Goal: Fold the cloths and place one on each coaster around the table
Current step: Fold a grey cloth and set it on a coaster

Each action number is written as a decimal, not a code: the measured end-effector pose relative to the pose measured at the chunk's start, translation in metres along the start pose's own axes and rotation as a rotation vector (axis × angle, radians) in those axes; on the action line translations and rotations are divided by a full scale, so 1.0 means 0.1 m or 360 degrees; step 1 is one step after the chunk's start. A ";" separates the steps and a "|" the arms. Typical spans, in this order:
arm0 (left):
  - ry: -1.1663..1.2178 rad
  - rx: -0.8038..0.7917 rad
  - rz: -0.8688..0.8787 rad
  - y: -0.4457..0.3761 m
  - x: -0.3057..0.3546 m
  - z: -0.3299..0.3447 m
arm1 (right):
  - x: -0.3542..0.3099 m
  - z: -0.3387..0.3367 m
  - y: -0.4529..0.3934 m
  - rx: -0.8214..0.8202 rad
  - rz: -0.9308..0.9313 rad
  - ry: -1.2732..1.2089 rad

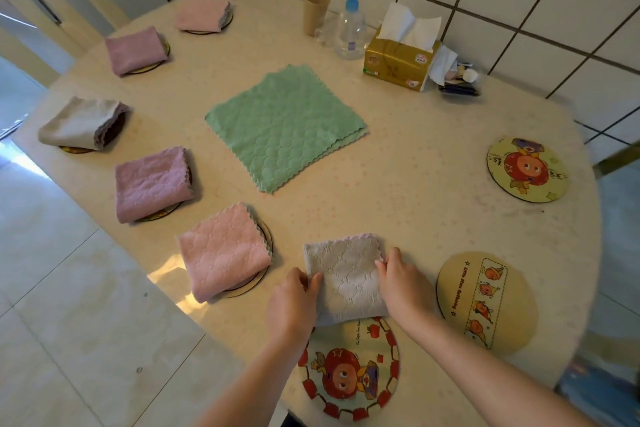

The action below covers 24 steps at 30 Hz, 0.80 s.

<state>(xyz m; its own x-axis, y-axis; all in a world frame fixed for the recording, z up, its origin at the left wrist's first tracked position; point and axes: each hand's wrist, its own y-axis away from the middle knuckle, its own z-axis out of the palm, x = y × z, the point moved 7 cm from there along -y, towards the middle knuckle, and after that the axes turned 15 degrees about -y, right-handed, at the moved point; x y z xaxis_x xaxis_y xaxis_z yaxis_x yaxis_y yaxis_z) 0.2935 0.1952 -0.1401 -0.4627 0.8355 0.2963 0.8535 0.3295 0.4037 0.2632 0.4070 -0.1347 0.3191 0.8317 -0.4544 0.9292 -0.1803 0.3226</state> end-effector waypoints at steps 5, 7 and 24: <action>0.0060 0.0158 0.0070 0.05 -0.13 -0.15 | 0.21 -0.16 0.03 0.0092 0.0123 -0.0453; 0.0139 0.0154 0.0155 0.08 -0.13 -0.15 | 0.20 -0.18 0.12 0.0085 0.0078 -0.0518; 0.0993 -0.0529 -0.0480 0.08 0.01 0.17 | 0.13 0.02 0.22 -0.0352 0.0731 -0.1216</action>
<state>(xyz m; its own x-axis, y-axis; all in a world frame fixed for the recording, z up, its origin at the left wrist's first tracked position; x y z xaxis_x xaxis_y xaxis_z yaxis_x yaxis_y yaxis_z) 0.3042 0.2057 -0.1512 -0.7979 0.2951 0.5257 0.5976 0.2722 0.7542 0.2883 0.4125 -0.1353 0.7577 0.1160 -0.6422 0.6490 -0.2368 0.7230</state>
